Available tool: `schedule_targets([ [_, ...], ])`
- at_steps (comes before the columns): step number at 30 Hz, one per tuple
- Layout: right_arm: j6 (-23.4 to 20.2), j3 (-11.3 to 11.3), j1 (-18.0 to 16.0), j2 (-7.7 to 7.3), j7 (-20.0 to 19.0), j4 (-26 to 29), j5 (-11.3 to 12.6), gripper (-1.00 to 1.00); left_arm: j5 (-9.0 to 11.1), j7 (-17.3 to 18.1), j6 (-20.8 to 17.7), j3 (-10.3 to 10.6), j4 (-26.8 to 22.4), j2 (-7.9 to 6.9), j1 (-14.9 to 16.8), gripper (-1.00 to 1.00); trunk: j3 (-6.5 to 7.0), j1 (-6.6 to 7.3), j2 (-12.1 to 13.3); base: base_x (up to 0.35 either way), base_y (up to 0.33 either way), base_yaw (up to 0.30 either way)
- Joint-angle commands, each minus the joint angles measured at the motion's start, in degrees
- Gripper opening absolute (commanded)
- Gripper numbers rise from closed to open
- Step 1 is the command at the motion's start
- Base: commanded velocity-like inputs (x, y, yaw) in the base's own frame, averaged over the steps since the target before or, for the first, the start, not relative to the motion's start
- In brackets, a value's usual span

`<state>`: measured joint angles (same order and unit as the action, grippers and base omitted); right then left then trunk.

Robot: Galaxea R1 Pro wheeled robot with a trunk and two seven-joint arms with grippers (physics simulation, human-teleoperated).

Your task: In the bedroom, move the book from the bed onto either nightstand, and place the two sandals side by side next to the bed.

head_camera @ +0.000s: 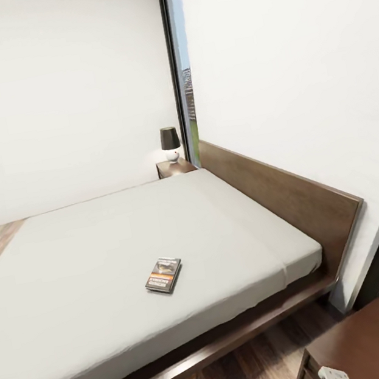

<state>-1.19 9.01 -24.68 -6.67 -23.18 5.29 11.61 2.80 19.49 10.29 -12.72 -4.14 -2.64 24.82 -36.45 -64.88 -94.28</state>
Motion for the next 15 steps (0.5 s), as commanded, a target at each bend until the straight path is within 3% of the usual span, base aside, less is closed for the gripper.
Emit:
schedule_targets([
  [1, -0.1, 0.3, 0.0, -0.01, -0.3, 0.0, 0.3, 1.0, 0.3, 0.3, 0.1, -0.1, 0.1, 0.0, 0.1, 1.0, -0.05, 0.01, 0.0, 0.0, 0.0, 0.281],
  [15, -0.1, 0.3, 0.0, -0.01, -0.3, 0.0, 0.3, 1.0, 0.3, 0.3, 0.1, -0.1, 0.1, -0.01, 0.1, 1.0, -0.05, 0.01, 0.0, 0.0, 0.0, 0.281],
])
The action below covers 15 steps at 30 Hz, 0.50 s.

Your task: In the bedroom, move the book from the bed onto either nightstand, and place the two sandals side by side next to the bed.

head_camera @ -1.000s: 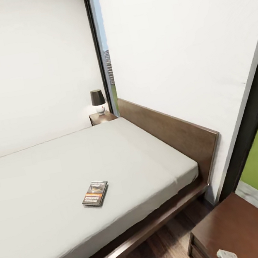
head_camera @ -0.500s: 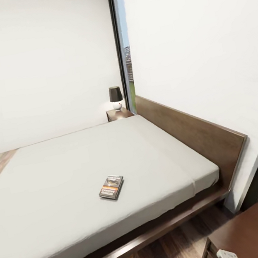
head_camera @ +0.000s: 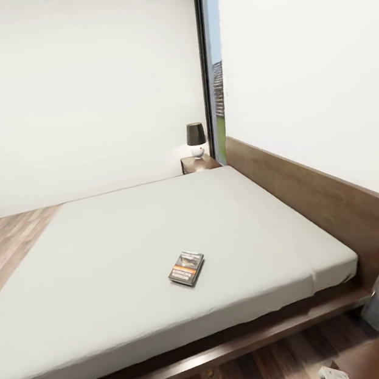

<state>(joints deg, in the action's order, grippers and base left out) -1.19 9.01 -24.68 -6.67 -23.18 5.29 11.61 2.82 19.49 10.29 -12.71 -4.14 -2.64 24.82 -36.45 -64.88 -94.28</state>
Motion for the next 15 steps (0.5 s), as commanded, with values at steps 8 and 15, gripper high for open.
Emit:
schedule_targets([
  [8, -0.1, 0.3, 0.0, -0.01, -0.3, 0.0, 0.3, 1.0, 0.3, 0.3, 0.1, -0.1, 0.1, -0.01, 0.1, 1.0, -0.05, 0.01, 0.0, 0.001, 0.0, 0.243],
  [15, -0.1, 0.3, 0.0, -0.01, -0.3, 0.0, 0.3, 1.0, 0.3, 0.3, 0.1, -0.1, 0.1, -0.06, 0.1, 1.0, -0.05, 0.01, 0.0, 0.179, -0.069, 0.032],
])
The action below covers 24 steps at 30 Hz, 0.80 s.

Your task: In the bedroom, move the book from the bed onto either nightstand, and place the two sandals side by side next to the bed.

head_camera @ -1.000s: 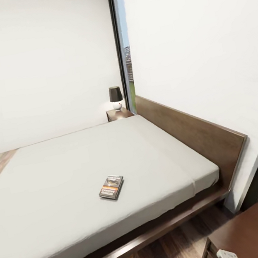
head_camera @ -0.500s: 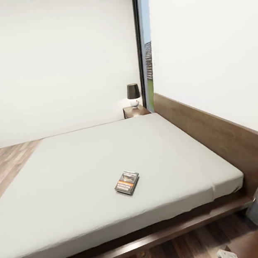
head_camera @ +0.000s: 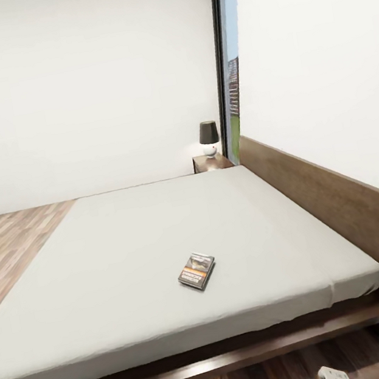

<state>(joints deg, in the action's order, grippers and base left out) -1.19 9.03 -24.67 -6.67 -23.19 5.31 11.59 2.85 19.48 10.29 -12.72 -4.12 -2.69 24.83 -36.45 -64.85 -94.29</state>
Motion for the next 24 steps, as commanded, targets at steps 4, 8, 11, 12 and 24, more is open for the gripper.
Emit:
schedule_targets([
  [4, -0.1, 0.3, 0.0, -0.01, -0.3, 0.0, 0.3, 1.0, 0.3, 0.3, 0.1, -0.1, 0.1, -0.03, 0.0, 1.0, -0.05, -0.02, 0.0, 0.257, -0.069, 0.002],
  [8, -0.1, 0.3, 0.0, -0.01, -0.3, 0.0, 0.3, 1.0, 0.3, 0.3, 0.1, -0.1, 0.1, -0.05, 0.0, 1.0, -0.05, -0.02, 0.0, 0.069, -0.011, 0.0],
  [11, -0.1, 0.3, 0.0, -0.01, -0.3, 0.0, 0.3, 1.0, 0.3, 0.3, 0.1, -0.2, 0.1, -0.1, 0.0, 1.0, -0.05, -0.02, 0.0, 0.17, -0.002, 0.0],
  [12, -0.1, 0.3, 0.0, -0.01, -0.3, 0.0, 0.3, 1.0, 0.3, 0.3, 0.1, -0.2, 0.1, -0.11, 0.0, 1.0, -0.05, -0.02, 0.0, 0.265, -0.001, 0.0],
  [24, -0.1, 0.3, 0.0, -0.01, -0.3, 0.0, 0.3, 1.0, 0.3, 0.3, 0.1, -0.2, 0.1, -0.12, 0.0, 1.0, -0.05, -0.02, 0.0, 0.313, 0.0, 0.0],
])
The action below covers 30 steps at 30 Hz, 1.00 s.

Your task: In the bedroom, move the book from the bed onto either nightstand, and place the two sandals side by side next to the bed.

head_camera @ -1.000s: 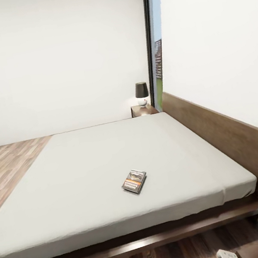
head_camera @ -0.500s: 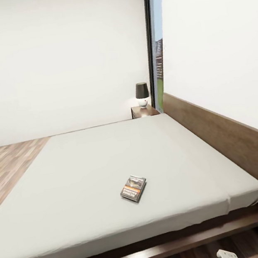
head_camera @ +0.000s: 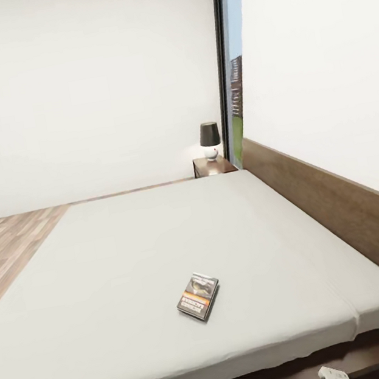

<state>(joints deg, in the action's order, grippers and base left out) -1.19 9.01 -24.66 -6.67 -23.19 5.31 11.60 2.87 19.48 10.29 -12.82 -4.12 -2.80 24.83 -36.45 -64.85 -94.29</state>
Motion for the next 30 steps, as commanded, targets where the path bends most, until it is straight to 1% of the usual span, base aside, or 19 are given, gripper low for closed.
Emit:
schedule_targets([
  [1, -0.1, 0.3, 0.0, -0.01, -0.3, 0.0, 0.3, 1.0, 0.3, 0.3, 0.1, -0.1, 0.1, -0.01, 0.0, 1.0, -0.05, -0.03, 0.0, 0.303, 0.0, 0.0],
  [8, -0.1, 0.3, 0.0, -0.01, -0.3, 0.0, 0.3, 1.0, 0.3, 0.3, 0.1, -0.1, 0.1, -0.01, 0.0, 1.0, -0.05, -0.03, 0.0, 0.085, 0.0, 0.0],
  [13, -0.1, 0.3, 0.0, -0.01, -0.3, 0.0, 0.3, 1.0, 0.3, 0.3, 0.1, -0.1, 0.1, -0.01, 0.0, 1.0, -0.05, -0.03, 0.0, 0.164, -0.06, 0.0],
  [19, -0.1, 0.3, 0.0, -0.01, -0.3, 0.0, 0.3, 1.0, 0.3, 0.3, 0.1, -0.1, 0.1, -0.01, 0.0, 1.0, -0.05, -0.03, 0.0, 0.037, -0.018, 0.0],
  [30, -0.1, 0.3, 0.0, -0.01, -0.3, 0.0, 0.3, 1.0, 0.4, 0.3, 0.1, -0.1, 0.1, -0.01, 0.0, 1.0, -0.05, -0.03, 0.0, 0.145, -0.088, 0.0],
])
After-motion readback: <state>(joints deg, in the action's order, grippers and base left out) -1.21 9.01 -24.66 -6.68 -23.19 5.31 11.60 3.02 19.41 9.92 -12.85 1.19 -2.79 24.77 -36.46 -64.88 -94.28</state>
